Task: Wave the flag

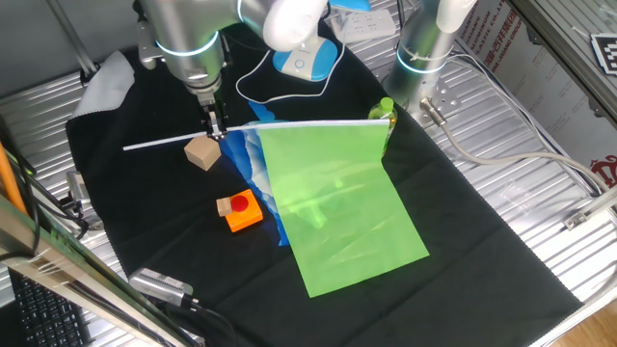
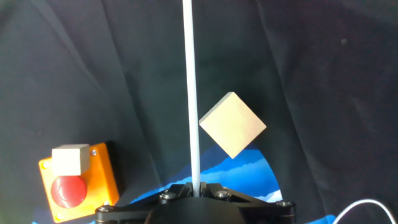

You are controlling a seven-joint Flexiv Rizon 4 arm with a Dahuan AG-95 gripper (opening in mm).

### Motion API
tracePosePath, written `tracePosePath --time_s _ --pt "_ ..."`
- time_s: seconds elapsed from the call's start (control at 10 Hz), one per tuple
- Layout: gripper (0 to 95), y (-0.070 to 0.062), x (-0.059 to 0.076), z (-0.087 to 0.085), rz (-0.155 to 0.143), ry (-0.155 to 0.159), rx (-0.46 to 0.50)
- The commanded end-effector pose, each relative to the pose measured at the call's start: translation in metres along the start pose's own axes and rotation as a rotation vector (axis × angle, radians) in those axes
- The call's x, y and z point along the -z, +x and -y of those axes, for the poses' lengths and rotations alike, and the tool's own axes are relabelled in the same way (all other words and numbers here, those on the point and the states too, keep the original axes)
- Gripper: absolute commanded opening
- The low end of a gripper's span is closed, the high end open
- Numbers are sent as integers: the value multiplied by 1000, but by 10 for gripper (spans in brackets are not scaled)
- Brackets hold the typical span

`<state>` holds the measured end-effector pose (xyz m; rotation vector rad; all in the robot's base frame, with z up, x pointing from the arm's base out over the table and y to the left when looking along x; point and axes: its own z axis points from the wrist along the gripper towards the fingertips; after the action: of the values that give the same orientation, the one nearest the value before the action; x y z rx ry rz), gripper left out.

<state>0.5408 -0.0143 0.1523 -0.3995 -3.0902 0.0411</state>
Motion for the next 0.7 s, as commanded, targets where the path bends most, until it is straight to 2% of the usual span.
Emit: tracePosePath --time_s 0.1,0.7 --pt "0 -2 2 -1 -5 -1 -1" --pt "0 -13 21 -12 -23 0 -1"
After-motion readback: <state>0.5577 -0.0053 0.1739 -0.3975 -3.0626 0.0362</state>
